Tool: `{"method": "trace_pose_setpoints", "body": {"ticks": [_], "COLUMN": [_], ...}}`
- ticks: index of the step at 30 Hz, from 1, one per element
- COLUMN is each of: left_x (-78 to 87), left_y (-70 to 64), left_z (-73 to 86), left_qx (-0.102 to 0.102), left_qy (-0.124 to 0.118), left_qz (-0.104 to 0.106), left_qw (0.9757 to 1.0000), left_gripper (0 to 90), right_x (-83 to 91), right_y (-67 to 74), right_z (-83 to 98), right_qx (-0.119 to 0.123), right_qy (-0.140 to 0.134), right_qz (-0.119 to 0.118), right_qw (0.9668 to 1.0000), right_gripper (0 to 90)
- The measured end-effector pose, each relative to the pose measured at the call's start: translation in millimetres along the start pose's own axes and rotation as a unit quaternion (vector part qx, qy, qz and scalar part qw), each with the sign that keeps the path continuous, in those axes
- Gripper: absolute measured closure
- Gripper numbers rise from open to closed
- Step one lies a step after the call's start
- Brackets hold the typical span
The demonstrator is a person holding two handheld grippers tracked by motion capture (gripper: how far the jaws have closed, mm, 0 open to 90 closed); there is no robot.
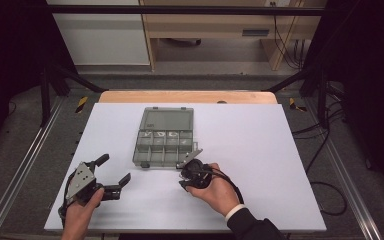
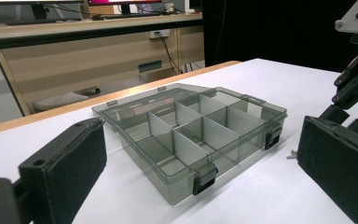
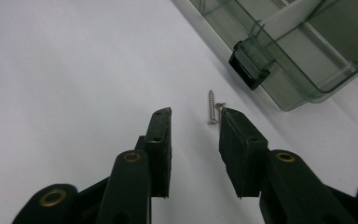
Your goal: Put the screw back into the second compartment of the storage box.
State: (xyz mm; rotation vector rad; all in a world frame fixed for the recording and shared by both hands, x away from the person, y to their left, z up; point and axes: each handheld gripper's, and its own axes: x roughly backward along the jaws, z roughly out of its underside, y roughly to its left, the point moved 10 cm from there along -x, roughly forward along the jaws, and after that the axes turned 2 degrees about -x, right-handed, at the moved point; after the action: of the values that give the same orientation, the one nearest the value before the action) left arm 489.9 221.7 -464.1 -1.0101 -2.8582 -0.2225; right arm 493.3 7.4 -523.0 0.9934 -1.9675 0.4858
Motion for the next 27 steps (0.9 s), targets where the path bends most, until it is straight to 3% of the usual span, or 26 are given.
{"method": "trace_pose_setpoints", "body": {"ticks": [13,27], "left_x": [-0.4,-0.3], "left_y": [0.1,-1.2], "left_z": [0.5,0.5], "left_qx": [0.002,-0.001], "left_qy": [0.0,0.001], "left_qz": [0.002,0.006], "left_qw": [1.0,1.0], "left_gripper": [1.1,1.1], "right_x": [-9.1,-20.8], "right_y": [-8.0,-18.6], "right_z": [-6.6,-6.5], "right_qx": [0.0,0.002], "right_qy": [0.002,0.005], "right_qz": [0.008,0.019], "right_qw": [1.0,0.9998], "right_gripper": [80.7,84.1]}}
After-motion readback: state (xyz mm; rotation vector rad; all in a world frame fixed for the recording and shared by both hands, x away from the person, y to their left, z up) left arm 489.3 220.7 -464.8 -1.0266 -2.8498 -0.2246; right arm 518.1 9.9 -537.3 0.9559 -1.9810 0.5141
